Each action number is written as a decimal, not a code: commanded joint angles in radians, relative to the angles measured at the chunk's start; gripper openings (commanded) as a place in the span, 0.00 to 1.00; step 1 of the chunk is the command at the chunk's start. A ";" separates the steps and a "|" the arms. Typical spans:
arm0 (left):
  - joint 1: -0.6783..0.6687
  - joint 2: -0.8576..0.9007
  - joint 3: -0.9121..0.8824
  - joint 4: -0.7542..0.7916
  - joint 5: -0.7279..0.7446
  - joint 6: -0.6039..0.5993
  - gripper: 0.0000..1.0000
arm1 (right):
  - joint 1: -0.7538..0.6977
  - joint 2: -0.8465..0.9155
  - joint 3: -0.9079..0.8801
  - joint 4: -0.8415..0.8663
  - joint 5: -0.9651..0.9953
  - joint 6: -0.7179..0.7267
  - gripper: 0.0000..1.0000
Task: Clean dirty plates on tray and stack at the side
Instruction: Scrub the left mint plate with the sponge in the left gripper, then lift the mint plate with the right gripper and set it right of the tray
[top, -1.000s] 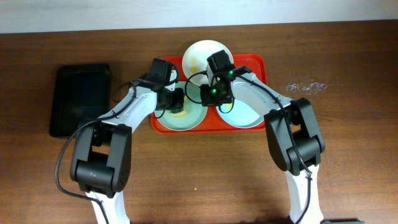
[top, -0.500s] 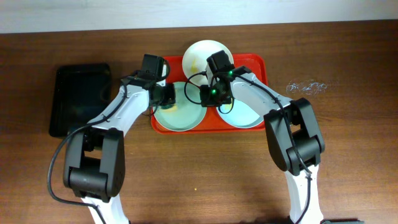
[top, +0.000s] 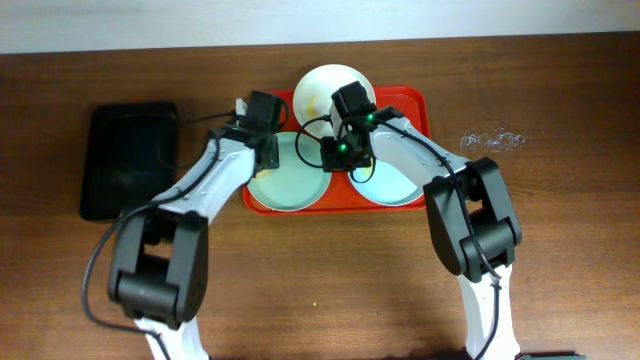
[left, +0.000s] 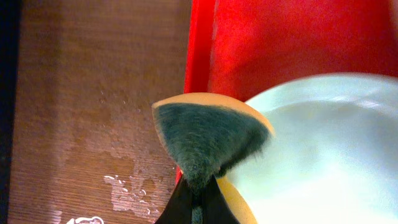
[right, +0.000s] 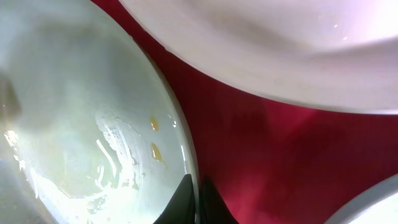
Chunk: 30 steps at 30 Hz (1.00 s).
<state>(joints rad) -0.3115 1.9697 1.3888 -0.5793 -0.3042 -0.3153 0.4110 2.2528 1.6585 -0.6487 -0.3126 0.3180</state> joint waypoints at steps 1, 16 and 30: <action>0.005 -0.050 0.005 0.017 0.415 -0.007 0.00 | -0.006 0.046 -0.020 -0.017 0.050 0.001 0.04; -0.028 0.034 0.047 -0.161 -0.077 -0.010 0.00 | -0.006 0.047 -0.020 -0.016 0.051 0.000 0.04; 0.280 -0.306 0.052 -0.208 0.159 -0.058 0.00 | 0.139 -0.150 0.125 -0.139 0.529 -0.130 0.04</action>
<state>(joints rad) -0.0692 1.6779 1.4216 -0.7841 -0.1635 -0.3614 0.4896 2.1872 1.7081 -0.7559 -0.0731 0.2646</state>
